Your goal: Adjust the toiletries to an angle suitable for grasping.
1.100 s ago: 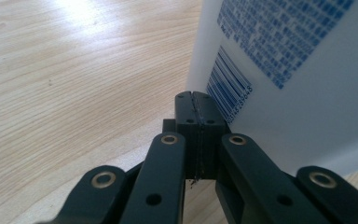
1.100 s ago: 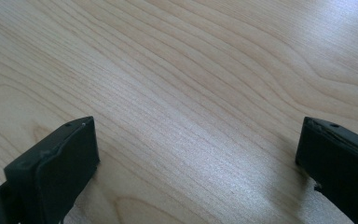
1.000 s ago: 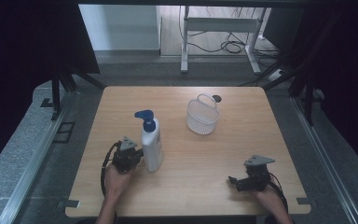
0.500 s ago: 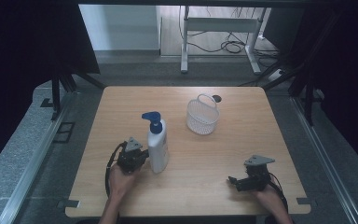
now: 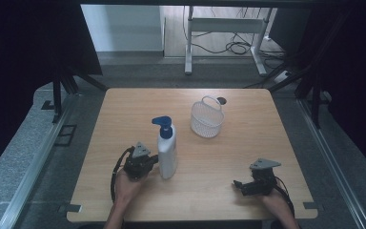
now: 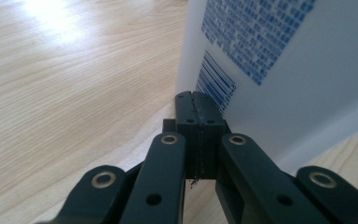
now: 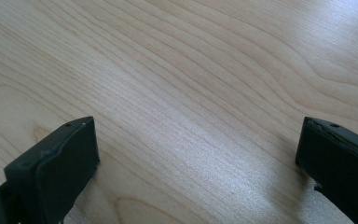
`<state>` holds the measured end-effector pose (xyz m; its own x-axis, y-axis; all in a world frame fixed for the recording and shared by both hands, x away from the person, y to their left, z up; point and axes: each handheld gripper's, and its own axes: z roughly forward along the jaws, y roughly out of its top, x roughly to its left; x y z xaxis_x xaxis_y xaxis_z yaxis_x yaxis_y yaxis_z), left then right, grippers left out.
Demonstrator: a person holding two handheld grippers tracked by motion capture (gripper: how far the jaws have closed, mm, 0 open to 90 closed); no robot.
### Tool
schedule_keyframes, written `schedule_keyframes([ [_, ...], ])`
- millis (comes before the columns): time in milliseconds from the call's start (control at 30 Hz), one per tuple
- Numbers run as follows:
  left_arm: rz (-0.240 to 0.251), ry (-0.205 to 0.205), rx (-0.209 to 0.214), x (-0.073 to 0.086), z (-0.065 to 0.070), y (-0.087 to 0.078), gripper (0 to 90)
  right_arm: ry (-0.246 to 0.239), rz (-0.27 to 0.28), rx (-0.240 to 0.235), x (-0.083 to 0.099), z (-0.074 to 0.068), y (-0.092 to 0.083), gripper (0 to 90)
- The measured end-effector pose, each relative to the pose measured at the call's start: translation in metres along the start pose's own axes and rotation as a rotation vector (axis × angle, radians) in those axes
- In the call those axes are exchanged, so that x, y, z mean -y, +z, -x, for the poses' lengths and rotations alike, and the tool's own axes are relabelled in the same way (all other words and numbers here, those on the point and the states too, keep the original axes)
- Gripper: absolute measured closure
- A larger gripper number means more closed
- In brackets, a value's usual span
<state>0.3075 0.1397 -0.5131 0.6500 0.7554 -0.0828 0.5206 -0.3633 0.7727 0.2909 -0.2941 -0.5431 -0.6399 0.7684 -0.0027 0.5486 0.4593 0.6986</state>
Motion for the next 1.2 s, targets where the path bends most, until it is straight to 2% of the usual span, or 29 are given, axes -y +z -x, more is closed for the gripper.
schedule_keyframes([
  [567, -0.019, 0.024, 0.052, 0.002, 0.019, -0.001, 89.3, -0.001, 0.0, -0.002, 0.0, 0.0, 0.0, 0.0],
  [1200, -0.041, 0.073, 0.101, 0.0, 0.043, -0.001, 89.3, -0.003, 0.0, -0.008, 0.0, 0.0, 0.0, 0.0],
])
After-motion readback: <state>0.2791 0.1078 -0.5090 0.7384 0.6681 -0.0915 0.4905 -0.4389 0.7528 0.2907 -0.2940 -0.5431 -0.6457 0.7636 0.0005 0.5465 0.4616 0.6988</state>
